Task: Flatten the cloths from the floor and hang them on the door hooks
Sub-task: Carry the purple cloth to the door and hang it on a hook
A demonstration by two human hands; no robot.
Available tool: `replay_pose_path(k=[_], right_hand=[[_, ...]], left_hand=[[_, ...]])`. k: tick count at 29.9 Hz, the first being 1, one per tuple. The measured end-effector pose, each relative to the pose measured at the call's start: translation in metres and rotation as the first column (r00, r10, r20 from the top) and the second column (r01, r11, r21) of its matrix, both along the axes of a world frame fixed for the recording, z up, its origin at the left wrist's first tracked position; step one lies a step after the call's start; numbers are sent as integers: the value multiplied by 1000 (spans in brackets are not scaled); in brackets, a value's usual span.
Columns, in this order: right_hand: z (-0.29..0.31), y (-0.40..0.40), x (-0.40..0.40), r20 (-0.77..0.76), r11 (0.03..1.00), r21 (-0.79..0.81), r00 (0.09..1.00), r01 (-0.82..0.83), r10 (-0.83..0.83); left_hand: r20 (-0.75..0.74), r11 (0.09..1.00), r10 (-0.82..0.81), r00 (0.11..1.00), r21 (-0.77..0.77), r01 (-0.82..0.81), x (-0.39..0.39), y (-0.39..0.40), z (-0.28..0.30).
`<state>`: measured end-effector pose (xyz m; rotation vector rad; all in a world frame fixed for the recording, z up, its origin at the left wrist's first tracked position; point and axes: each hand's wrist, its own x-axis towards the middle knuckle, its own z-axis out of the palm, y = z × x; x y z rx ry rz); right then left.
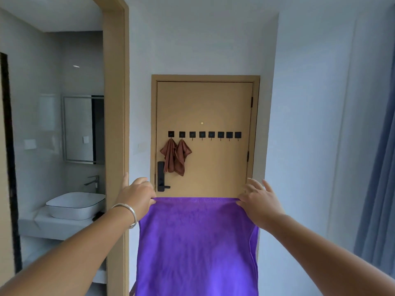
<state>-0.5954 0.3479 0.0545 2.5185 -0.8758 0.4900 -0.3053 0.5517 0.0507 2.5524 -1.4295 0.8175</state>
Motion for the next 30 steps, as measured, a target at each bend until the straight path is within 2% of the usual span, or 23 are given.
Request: replay_pose_path(k=[6, 14, 21, 30], right_hand=[[9, -63, 84, 28, 999, -3, 999, 33, -33], [-1, -139, 162, 23, 999, 36, 999, 29, -30], [-3, -250, 238, 0, 1000, 14, 1000, 10, -10], [22, -388, 313, 51, 1000, 16, 998, -23, 22]], left_hand=[[-8, 999, -31, 999, -16, 31, 89, -72, 9], [-3, 999, -34, 999, 6, 34, 165, -147, 7], [-4, 999, 14, 1000, 34, -13, 233, -246, 3], [47, 997, 69, 997, 19, -70, 297, -375, 35]])
